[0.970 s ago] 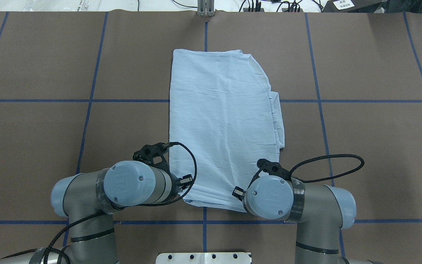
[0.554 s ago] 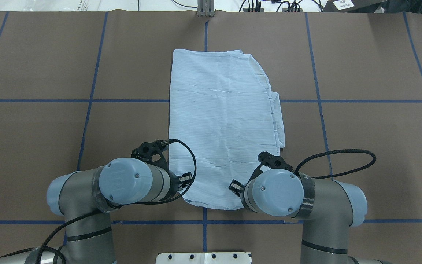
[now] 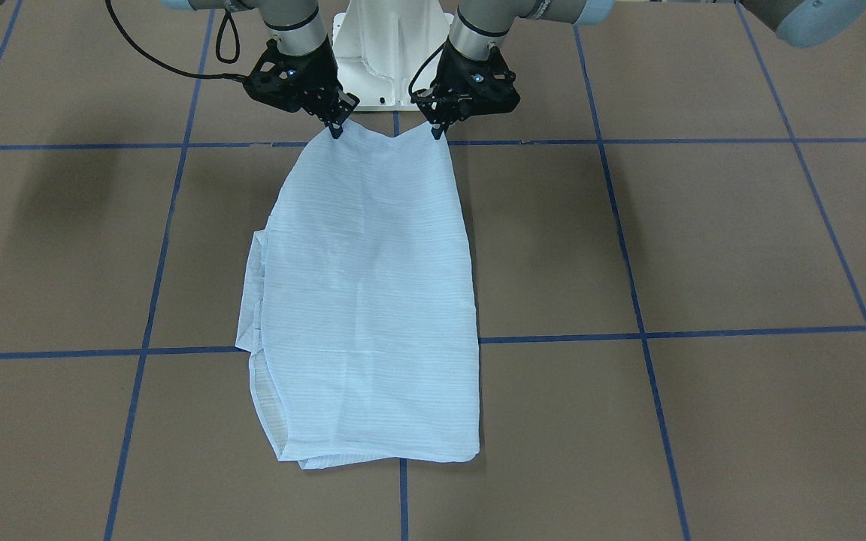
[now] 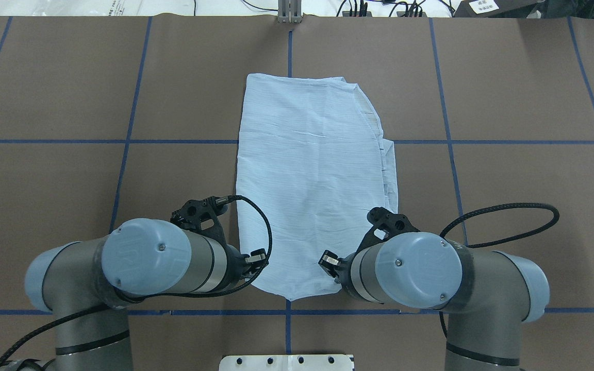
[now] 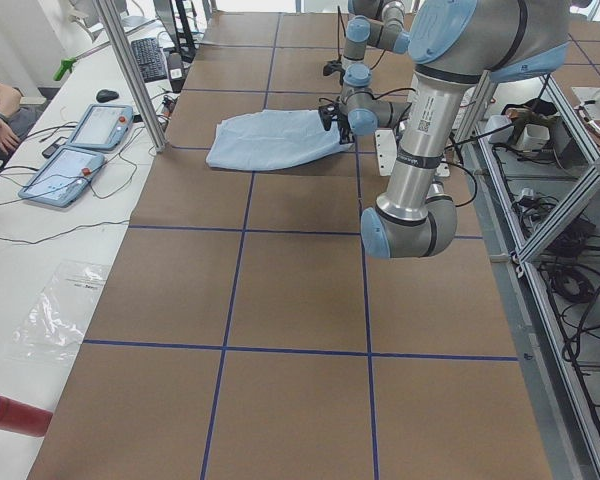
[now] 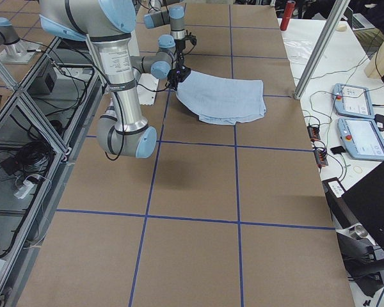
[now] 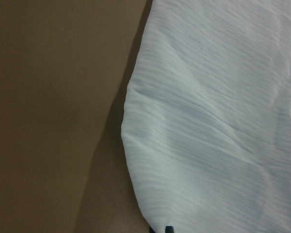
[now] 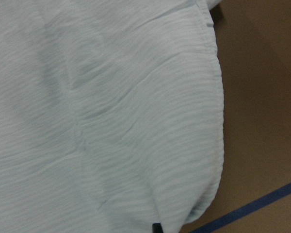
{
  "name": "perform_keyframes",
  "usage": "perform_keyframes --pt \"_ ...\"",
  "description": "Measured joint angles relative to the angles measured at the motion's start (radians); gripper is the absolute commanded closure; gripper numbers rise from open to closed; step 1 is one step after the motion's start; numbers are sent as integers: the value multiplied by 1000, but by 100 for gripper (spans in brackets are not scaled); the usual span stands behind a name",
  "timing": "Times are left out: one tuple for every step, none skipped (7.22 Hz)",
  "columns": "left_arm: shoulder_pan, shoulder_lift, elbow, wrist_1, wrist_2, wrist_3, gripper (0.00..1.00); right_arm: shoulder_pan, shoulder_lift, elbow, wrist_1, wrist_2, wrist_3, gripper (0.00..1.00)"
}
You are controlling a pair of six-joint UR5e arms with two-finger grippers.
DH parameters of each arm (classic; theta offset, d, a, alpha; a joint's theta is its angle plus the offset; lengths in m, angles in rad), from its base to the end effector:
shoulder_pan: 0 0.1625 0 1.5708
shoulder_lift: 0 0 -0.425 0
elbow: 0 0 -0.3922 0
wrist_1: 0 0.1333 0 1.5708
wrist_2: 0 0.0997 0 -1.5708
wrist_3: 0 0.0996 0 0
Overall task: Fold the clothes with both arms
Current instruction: 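Grasp the bundle's near edge with both grippers and lift it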
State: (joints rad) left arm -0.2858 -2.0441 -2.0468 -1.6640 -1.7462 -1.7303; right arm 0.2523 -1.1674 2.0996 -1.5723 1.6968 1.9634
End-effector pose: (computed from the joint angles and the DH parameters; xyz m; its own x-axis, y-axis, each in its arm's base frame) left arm 0.5018 -0.2683 0.1852 0.4563 -0.2971 -0.8387 0.2081 0.9521 -0.2240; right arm -0.4922 -0.2516 0.2175 0.4770 0.5149 0.7123 -0.3599 0.8538 -0.3762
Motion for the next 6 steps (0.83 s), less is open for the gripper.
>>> perform_keyframes --pt "5 9 -45 26 -6 0 100 0 -2 29 0 13 1 100" --pt "15 13 -84 50 -20 -1 100 -4 -5 61 1 39 2 100" --pt "25 15 -129 91 -47 -1 100 -18 -8 95 1 61 3 100" --pt "30 16 -185 156 -75 -1 100 -38 -12 126 1 77 2 100" --pt "34 16 -238 227 -101 -1 100 -52 -16 156 2 93 2 100" --pt "37 16 -256 267 -114 0 100 -56 -19 172 3 102 1 100"
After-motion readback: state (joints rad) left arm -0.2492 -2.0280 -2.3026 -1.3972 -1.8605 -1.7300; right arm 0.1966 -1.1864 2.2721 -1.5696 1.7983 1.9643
